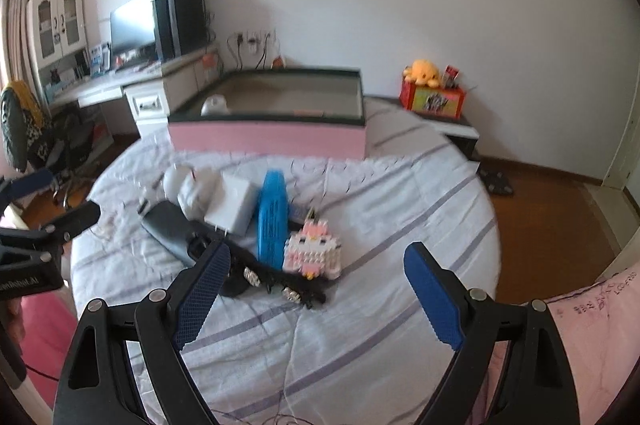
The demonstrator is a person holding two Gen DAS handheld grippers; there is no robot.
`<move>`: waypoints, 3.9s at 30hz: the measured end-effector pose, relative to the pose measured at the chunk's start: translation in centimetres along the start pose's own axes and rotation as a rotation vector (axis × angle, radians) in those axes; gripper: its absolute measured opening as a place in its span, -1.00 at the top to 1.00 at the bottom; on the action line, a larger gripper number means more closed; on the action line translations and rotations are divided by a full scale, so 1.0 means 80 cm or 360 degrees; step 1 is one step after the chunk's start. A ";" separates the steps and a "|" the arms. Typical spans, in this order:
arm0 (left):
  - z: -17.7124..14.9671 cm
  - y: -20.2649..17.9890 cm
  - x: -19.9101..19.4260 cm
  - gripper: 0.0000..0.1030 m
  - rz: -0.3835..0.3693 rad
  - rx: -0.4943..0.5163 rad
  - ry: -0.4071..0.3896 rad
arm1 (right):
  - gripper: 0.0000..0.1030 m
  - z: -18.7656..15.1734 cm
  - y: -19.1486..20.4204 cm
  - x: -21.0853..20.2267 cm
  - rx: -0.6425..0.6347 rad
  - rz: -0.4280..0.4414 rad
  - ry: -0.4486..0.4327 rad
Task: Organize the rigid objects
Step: 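Move the left tool to the white round device while the right tool approaches the Hello Kitty block figure, then grasp the white round device with the left tool while the right tool grasps the Hello Kitty figure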
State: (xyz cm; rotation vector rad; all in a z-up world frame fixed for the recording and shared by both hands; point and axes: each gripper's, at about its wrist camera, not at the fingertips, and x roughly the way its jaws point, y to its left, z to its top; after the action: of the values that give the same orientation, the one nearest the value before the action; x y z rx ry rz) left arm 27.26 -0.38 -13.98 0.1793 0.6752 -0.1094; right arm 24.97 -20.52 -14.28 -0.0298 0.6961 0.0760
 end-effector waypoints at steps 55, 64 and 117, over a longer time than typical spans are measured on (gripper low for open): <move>0.051 -0.049 0.141 -0.79 -0.0280 0.0071 0.0154 | -0.99 -0.002 -0.050 0.115 0.0037 0.0019 0.0264; 0.043 -0.039 0.140 -0.25 -0.0260 0.0041 0.0124 | -0.99 -0.002 -0.050 0.116 0.0038 0.0018 0.0264; 0.014 0.022 0.060 0.13 -0.0358 -0.0120 0.0029 | 0.14 0.025 -0.017 0.052 0.0063 0.0275 0.0022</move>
State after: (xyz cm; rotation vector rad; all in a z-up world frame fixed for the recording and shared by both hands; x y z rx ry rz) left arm 31.93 0.94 -15.94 0.0313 0.7151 -0.2981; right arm 29.56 -21.49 -15.43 0.0679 0.7129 0.2280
